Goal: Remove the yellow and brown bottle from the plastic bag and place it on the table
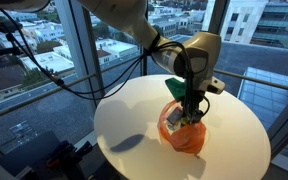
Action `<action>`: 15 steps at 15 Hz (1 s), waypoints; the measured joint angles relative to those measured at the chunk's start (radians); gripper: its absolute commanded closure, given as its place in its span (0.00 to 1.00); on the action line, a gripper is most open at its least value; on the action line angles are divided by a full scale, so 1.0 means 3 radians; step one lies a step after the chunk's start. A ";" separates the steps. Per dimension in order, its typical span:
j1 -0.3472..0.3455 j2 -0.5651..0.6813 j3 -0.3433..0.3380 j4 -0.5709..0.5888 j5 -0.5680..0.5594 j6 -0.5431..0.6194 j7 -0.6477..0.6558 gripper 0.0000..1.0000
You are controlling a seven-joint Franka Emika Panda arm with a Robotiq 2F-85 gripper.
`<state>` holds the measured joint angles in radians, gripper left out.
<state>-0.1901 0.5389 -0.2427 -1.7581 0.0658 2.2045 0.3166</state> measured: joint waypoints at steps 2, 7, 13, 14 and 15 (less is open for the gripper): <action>0.0020 -0.0006 0.0000 -0.0002 -0.0005 0.0013 0.0000 0.72; 0.0062 -0.0068 0.0000 -0.0052 -0.0070 0.0043 0.0000 0.79; 0.0086 -0.0262 0.0000 -0.0168 -0.0105 0.0053 -0.0002 0.79; 0.0090 -0.0312 0.0000 -0.0191 -0.0106 0.0053 -0.0003 0.79; 0.0096 -0.0364 0.0000 -0.0216 -0.0107 0.0053 -0.0003 0.79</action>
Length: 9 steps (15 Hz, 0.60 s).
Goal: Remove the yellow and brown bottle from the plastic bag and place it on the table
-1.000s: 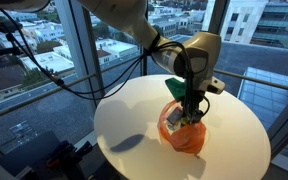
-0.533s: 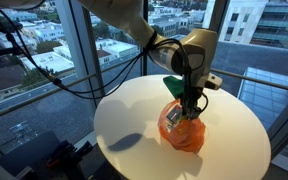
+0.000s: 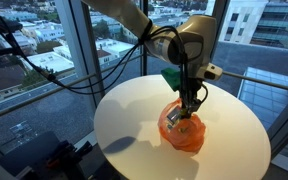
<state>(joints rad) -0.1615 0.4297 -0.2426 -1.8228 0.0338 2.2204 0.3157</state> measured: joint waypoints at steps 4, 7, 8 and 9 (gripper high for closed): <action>0.0025 -0.0214 0.0019 -0.0117 0.0000 0.0000 -0.0009 0.79; 0.0060 -0.0397 0.0061 -0.0264 0.0000 0.0000 -0.0023 0.79; 0.0072 -0.0461 0.0084 -0.0321 0.0000 0.0000 -0.0029 0.79; 0.0087 -0.0531 0.0109 -0.0382 0.0000 0.0000 -0.0034 0.79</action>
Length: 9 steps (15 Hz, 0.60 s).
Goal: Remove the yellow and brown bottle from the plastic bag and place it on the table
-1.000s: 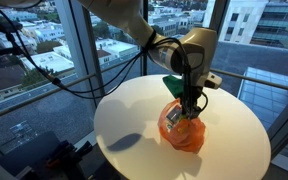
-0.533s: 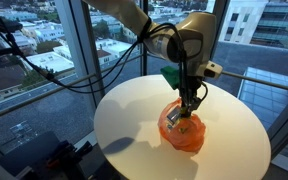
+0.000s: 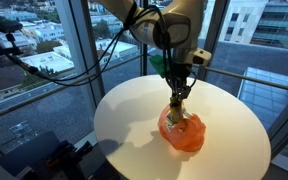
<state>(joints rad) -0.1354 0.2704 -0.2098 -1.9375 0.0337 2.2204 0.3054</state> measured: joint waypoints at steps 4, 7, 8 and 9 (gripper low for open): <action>0.0050 -0.0260 0.0104 -0.0234 0.0002 -0.0018 -0.0047 0.79; 0.0053 -0.0413 0.0166 -0.0363 0.0003 -0.0112 -0.0132 0.79; 0.0053 -0.0447 0.0174 -0.0383 0.0006 -0.0166 -0.0157 0.79; 0.0053 -0.0477 0.0176 -0.0397 0.0008 -0.0222 -0.0182 0.79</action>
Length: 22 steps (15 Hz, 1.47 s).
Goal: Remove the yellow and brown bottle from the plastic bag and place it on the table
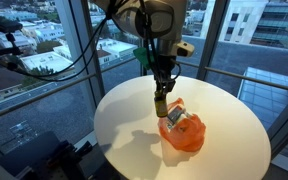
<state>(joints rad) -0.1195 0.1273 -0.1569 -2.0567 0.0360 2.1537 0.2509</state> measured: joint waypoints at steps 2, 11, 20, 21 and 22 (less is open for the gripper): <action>-0.0005 -0.0044 -0.0001 -0.0020 0.0000 -0.0080 -0.0029 0.54; -0.0014 -0.0071 -0.0006 -0.0037 0.0000 -0.0114 -0.0056 0.79; 0.0095 -0.0059 0.0146 -0.0126 -0.0002 -0.0081 -0.0057 0.79; 0.0120 -0.0059 0.0178 -0.0151 -0.0002 -0.0060 -0.0059 0.79; 0.0146 -0.0060 0.0206 -0.0177 -0.0002 -0.0037 -0.0060 0.79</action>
<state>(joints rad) -0.0757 0.1093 -0.0950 -2.1100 0.0355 2.1427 0.2327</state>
